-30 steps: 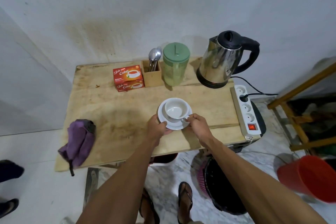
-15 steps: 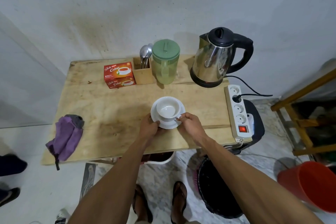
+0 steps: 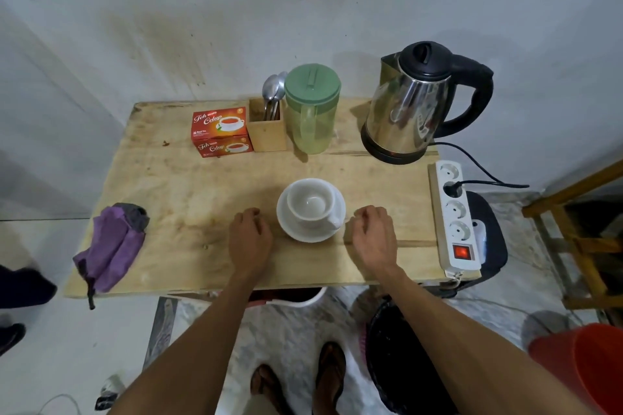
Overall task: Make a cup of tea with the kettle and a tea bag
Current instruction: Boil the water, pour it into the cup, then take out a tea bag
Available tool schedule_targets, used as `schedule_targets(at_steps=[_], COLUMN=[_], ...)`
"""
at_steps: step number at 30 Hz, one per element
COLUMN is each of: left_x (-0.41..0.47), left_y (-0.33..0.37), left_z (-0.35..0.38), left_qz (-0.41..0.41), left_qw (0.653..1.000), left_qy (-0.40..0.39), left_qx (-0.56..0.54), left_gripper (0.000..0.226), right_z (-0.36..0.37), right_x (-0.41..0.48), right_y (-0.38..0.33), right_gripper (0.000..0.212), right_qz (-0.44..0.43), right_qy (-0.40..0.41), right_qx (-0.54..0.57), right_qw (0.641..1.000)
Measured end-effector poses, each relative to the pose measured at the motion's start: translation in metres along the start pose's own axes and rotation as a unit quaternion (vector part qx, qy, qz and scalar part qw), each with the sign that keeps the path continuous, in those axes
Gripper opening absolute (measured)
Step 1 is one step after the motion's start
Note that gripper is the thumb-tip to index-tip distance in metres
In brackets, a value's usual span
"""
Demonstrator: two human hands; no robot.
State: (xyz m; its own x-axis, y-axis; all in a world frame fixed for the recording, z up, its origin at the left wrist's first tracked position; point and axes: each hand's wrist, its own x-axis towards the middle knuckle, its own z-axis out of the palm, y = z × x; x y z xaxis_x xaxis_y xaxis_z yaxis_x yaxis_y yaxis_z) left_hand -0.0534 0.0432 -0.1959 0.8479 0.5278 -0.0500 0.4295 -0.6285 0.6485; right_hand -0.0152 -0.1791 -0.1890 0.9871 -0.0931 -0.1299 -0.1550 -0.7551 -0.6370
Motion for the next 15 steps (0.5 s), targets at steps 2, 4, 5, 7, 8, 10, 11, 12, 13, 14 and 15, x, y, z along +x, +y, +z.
schedule_targets(at_steps=[2,4,5,7,8,10,11,12,13,14,15], left_x=[-0.001,-0.001,0.0,0.001,0.002,0.004,0.004,0.004,0.004,0.004,0.004], left_y=[-0.015,-0.025,-0.029,-0.034,-0.035,-0.038,-0.039,-0.039,-0.04,-0.04,-0.039], left_z=[0.005,0.009,0.011,0.014,0.015,0.018,0.019,0.02,0.021,0.021,0.021], left_qz=[0.057,0.091,0.107,0.13,0.135,0.132,0.129,0.126,0.124,0.122,0.124], left_qw=[0.995,0.987,0.983,0.973,0.969,0.965,0.964,0.963,0.963,0.964,0.964], left_qy=[0.005,0.0,0.0,-0.008,-0.019,-0.044,-0.052,-0.058,-0.063,-0.066,-0.065], left_qx=[0.081,0.132,0.152,0.191,0.205,0.223,0.228,0.23,0.229,0.228,0.226], left_gripper=[0.032,0.035,0.036,0.044,0.049,0.055,0.058,0.06,0.061,0.063,0.064], right_z=[0.009,0.02,0.023,0.028,0.031,0.034,0.035,0.036,0.038,0.039,0.039], right_x=[0.003,0.005,0.005,0.006,0.008,0.01,0.011,0.011,0.011,0.011,0.011], right_y=[0.009,0.014,0.015,0.017,0.018,0.019,0.019,0.019,0.019,0.02,0.02], right_gripper=[0.023,0.025,0.029,0.039,0.045,0.054,0.057,0.059,0.059,0.06,0.06], right_qz=[-0.053,-0.079,-0.086,-0.097,-0.102,-0.104,-0.097,-0.09,-0.085,-0.082,-0.082], right_qy=[0.024,0.042,0.047,0.043,0.034,0.013,0.003,-0.004,-0.007,-0.007,-0.008], right_qx=[-0.093,-0.149,-0.162,-0.184,-0.2,-0.23,-0.236,-0.239,-0.243,-0.248,-0.254], right_qw=[0.994,0.985,0.982,0.977,0.974,0.968,0.967,0.967,0.966,0.965,0.964])
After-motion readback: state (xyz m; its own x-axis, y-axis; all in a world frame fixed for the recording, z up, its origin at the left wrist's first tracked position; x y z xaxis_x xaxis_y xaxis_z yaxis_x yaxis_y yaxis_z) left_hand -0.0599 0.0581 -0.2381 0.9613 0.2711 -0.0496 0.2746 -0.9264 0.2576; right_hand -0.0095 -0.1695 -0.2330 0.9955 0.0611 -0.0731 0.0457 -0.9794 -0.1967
